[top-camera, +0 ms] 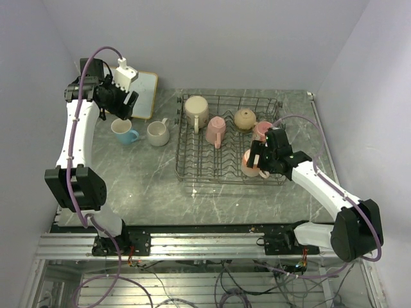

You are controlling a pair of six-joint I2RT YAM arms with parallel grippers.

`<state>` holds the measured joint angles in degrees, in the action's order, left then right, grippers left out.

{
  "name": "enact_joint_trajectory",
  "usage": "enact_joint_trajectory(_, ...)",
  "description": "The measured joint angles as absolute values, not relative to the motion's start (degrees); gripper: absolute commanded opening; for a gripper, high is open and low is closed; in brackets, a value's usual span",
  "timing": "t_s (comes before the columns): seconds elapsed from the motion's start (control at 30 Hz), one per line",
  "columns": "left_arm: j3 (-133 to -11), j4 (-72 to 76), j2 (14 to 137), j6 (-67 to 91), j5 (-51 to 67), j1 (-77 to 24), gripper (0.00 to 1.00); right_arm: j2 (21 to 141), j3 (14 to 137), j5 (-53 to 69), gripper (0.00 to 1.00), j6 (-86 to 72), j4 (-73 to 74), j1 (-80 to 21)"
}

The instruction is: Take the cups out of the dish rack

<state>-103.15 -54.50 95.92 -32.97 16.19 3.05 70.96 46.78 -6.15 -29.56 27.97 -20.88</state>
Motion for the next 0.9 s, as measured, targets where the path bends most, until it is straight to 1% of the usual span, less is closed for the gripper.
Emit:
enact_joint_trajectory(0.17, -102.7, -55.5, 95.3, -32.5, 17.6, 2.6, 0.84, 69.8, 45.1, -3.6, 0.78, -30.0, 26.0, -20.7)
enact_joint_trajectory(0.5, -101.5, -55.9, 94.7, -31.0, 19.4, 2.4, 0.84, 69.2, 44.7, -0.7, 0.72, -30.5, 26.6, -22.0)
enact_joint_trajectory(0.77, -101.5, -55.9, 94.2, -30.4, 20.0, 1.9, 0.83, 69.0, 48.8, -3.6, 0.83, -29.2, 30.7, -20.8)
enact_joint_trajectory(0.9, -101.5, -56.0, 94.2, -30.4, 20.2, 1.8, 0.83, 68.2, 49.1, -3.7, 0.85, -28.2, 30.3, -18.0)
